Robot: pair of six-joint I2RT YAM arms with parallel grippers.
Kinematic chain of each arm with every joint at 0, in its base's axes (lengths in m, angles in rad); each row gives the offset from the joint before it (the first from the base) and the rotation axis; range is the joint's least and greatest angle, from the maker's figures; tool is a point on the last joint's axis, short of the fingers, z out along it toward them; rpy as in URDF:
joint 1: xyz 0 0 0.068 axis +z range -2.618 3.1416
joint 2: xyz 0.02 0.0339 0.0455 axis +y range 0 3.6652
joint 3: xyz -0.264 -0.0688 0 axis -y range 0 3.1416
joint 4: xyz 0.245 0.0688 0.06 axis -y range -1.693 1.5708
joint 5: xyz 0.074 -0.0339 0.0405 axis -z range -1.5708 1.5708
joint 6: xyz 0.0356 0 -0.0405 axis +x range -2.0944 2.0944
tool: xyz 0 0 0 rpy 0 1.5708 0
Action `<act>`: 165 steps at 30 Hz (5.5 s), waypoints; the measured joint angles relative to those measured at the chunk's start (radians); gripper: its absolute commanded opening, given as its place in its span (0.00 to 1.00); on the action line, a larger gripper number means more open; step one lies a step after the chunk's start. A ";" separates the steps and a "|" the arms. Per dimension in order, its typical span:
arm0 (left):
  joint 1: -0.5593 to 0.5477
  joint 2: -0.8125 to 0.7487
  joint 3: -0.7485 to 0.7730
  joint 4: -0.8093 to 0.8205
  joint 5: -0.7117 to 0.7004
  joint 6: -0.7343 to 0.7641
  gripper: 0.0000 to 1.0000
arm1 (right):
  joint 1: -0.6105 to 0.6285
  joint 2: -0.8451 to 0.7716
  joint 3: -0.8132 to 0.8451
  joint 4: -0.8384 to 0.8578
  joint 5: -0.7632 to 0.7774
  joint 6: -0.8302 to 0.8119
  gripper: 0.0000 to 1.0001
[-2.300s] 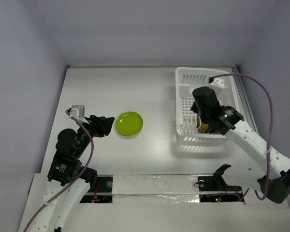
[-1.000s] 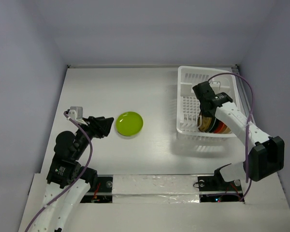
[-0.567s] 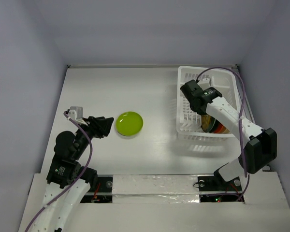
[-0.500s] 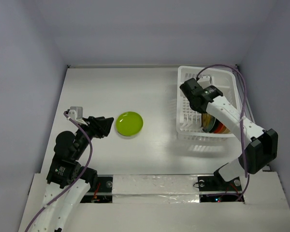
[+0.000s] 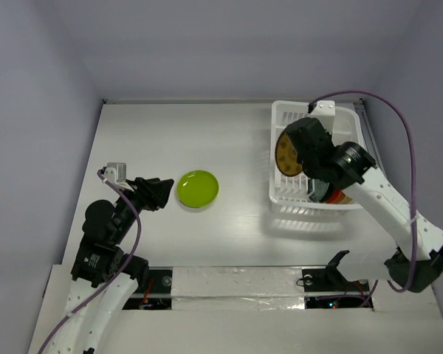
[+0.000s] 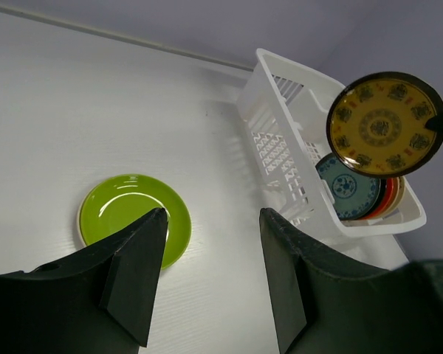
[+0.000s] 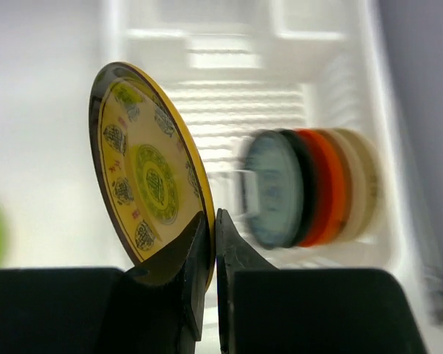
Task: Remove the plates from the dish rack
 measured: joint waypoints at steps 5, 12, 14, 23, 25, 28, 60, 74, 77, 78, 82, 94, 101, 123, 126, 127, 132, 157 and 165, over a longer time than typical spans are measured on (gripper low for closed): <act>0.000 0.000 0.000 0.000 -0.006 0.000 0.50 | 0.033 -0.113 -0.217 0.385 -0.261 0.012 0.00; 0.000 0.000 0.000 0.000 -0.011 0.000 0.50 | 0.110 0.235 -0.249 0.745 -0.544 0.087 0.00; 0.000 0.000 0.000 0.000 -0.011 0.000 0.50 | 0.130 0.338 -0.242 0.804 -0.587 0.107 0.00; 0.000 0.000 0.000 0.000 -0.010 -0.001 0.50 | 0.145 0.520 -0.233 0.924 -0.687 0.196 0.01; 0.000 0.000 0.000 0.000 -0.010 0.000 0.50 | 0.144 0.529 -0.234 0.948 -0.698 0.214 0.04; 0.000 0.000 0.000 0.000 -0.010 0.000 0.50 | 0.144 0.541 -0.240 0.986 -0.719 0.237 0.12; 0.000 -0.025 0.000 0.001 -0.008 -0.001 0.50 | -0.099 -0.100 -0.395 0.544 -0.320 0.202 0.04; -0.041 -0.070 0.000 0.003 -0.006 -0.001 0.51 | -0.453 -0.184 -0.513 0.345 -0.279 0.064 0.38; -0.046 -0.078 0.000 0.003 -0.007 -0.001 0.51 | -0.459 -0.127 -0.504 0.323 -0.283 0.049 0.37; -0.048 -0.081 0.000 0.003 -0.008 -0.001 0.51 | -0.463 -0.108 -0.500 0.320 -0.286 0.043 0.37; -0.055 -0.091 0.000 0.002 -0.010 -0.001 0.51 | -0.470 -0.068 -0.491 0.309 -0.309 0.022 0.30; -0.066 -0.102 0.000 0.003 -0.012 -0.001 0.51 | -0.483 0.044 -0.396 0.232 -0.311 -0.061 0.00; -0.071 -0.106 0.000 0.003 -0.013 -0.002 0.51 | -0.460 0.102 -0.325 0.150 -0.276 -0.076 0.00; -0.074 -0.108 0.000 0.003 -0.017 -0.002 0.51 | -0.112 0.229 -0.021 -0.097 0.177 -0.036 0.00; -0.074 -0.108 0.000 0.003 -0.017 -0.002 0.51 | -0.075 0.201 0.036 -0.141 0.205 0.003 0.00; -0.074 -0.108 0.000 0.003 -0.018 -0.002 0.51 | -0.060 0.189 0.055 -0.146 0.206 0.011 0.00; -0.074 -0.106 0.000 0.003 -0.021 -0.002 0.51 | 0.021 0.072 0.050 -0.012 0.073 0.005 0.00; -0.072 -0.066 0.000 -0.001 -0.040 -0.008 0.51 | 0.124 0.569 -0.233 0.988 -0.801 0.249 0.06; -0.072 -0.066 0.000 -0.001 -0.040 -0.008 0.51 | 0.124 0.564 -0.314 0.998 -0.793 0.277 0.17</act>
